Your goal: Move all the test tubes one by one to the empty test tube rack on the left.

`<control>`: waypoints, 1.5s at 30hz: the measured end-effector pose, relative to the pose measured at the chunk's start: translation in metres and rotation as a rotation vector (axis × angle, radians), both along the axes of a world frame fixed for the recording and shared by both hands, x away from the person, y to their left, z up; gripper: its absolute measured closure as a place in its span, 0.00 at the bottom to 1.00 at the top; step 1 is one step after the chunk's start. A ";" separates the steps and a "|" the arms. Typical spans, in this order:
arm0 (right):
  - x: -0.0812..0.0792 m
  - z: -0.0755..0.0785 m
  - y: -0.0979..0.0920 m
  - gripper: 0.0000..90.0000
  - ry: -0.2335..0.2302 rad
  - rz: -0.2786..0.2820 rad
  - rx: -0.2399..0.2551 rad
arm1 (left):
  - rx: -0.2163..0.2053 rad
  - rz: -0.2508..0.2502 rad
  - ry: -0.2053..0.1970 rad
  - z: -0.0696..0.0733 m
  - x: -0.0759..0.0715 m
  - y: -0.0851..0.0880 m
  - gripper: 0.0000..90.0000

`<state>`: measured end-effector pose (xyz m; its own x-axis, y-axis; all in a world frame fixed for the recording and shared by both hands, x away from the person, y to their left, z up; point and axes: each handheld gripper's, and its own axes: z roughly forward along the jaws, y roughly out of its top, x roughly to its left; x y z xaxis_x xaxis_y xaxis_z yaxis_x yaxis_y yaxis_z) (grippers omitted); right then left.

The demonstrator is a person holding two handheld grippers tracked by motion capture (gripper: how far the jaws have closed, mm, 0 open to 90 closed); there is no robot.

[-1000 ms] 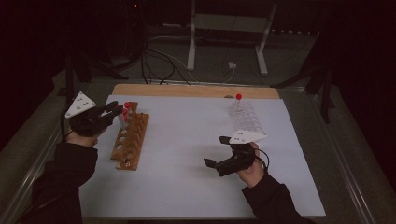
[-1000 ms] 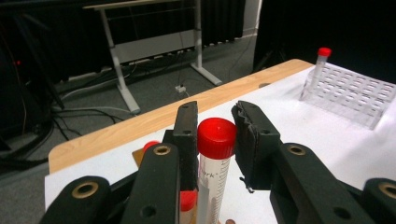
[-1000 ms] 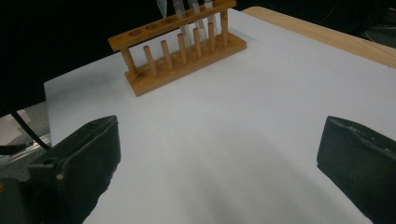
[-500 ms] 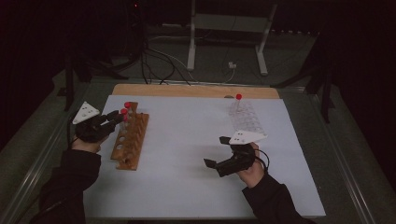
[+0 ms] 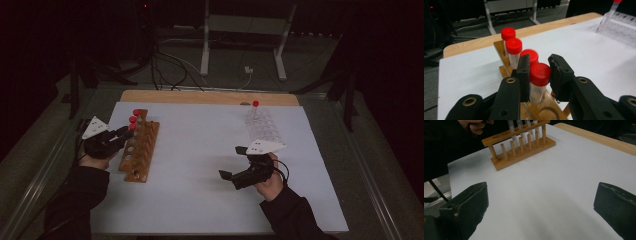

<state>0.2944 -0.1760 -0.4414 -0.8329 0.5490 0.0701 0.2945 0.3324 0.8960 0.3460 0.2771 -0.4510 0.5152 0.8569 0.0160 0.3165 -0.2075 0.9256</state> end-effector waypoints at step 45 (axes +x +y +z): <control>0.038 0.030 -0.050 0.00 -0.066 -0.197 0.046 | -0.014 -0.347 0.036 0.017 -0.060 -0.063 0.02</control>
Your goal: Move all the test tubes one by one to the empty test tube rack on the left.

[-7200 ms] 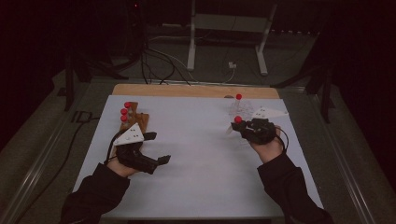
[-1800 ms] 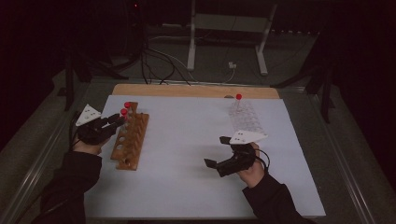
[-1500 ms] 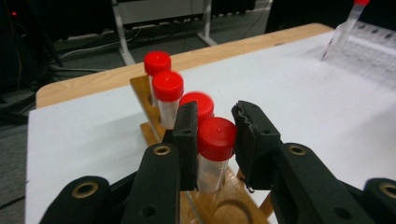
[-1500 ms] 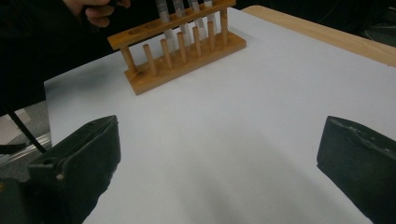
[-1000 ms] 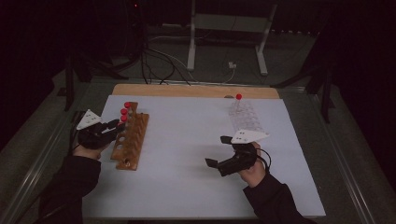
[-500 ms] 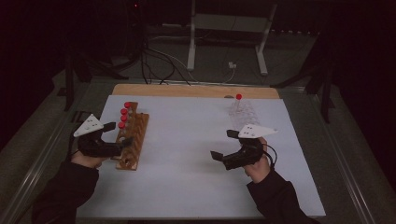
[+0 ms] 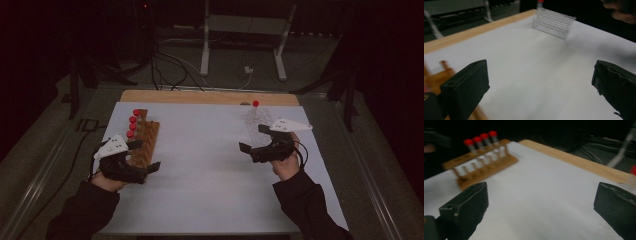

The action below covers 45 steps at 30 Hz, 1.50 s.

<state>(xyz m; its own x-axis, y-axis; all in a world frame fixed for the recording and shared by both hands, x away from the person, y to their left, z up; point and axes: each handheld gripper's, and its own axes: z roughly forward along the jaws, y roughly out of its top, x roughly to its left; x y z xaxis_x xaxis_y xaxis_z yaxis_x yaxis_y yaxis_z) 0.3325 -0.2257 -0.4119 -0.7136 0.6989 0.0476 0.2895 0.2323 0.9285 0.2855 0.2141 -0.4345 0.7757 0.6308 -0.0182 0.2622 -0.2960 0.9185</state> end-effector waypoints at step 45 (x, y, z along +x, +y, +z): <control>0.165 -0.037 -0.021 0.66 0.228 -0.354 -0.182 | 0.006 -0.088 0.004 -0.008 -0.007 -0.013 0.02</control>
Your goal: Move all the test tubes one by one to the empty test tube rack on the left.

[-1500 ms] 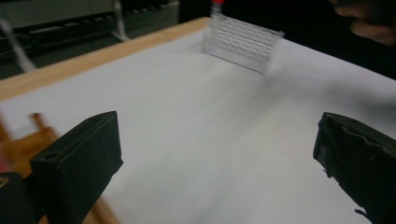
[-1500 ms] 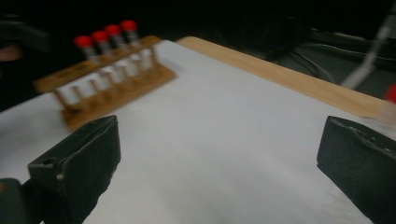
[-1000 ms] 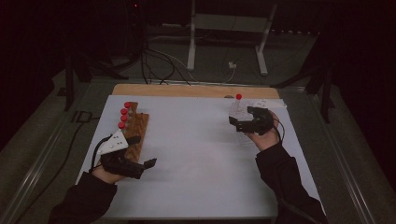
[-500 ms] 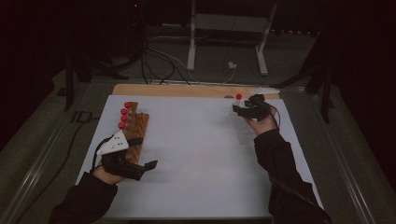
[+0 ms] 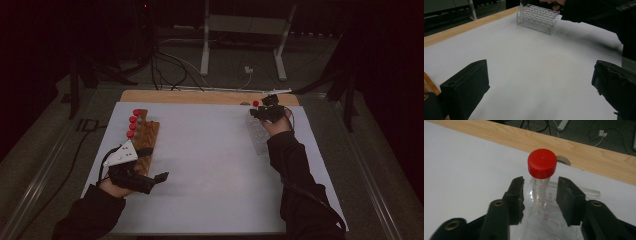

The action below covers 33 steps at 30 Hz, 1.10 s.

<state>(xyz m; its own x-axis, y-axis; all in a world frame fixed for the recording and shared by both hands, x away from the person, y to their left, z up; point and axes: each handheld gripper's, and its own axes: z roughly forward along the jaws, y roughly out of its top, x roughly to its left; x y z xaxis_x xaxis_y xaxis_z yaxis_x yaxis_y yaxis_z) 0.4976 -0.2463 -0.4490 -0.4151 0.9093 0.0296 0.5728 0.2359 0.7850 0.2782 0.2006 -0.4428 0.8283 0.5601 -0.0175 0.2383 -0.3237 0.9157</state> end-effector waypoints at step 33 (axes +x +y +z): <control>-0.018 0.032 0.005 0.83 -0.120 -0.016 -0.041 | -0.012 -0.012 0.021 -0.002 0.002 0.001 0.02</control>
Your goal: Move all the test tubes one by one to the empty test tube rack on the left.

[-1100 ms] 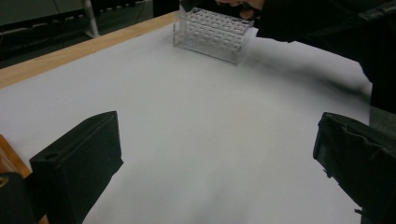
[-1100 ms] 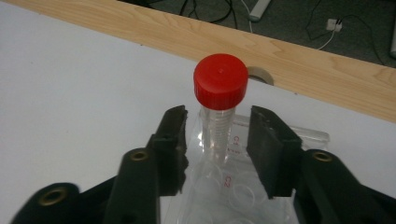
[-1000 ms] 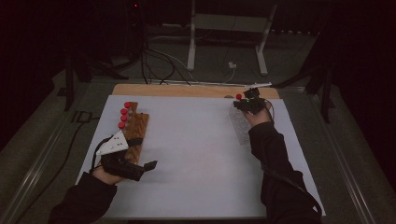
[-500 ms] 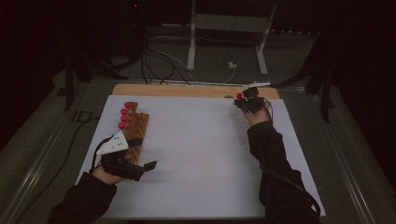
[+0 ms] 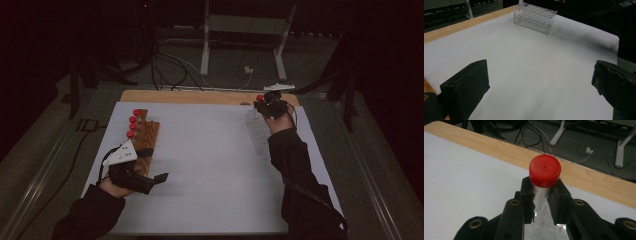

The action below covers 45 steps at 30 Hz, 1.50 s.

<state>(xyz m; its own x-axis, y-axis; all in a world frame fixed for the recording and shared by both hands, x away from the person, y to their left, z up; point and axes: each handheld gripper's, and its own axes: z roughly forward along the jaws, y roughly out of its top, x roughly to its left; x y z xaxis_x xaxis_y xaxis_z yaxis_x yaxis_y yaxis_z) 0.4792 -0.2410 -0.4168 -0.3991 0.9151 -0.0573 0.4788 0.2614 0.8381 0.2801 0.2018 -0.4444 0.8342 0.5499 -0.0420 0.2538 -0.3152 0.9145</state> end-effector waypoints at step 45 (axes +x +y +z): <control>-0.137 -0.011 0.052 0.83 -0.008 0.419 0.015 | 0.049 -0.076 -0.014 0.014 0.009 -0.043 0.02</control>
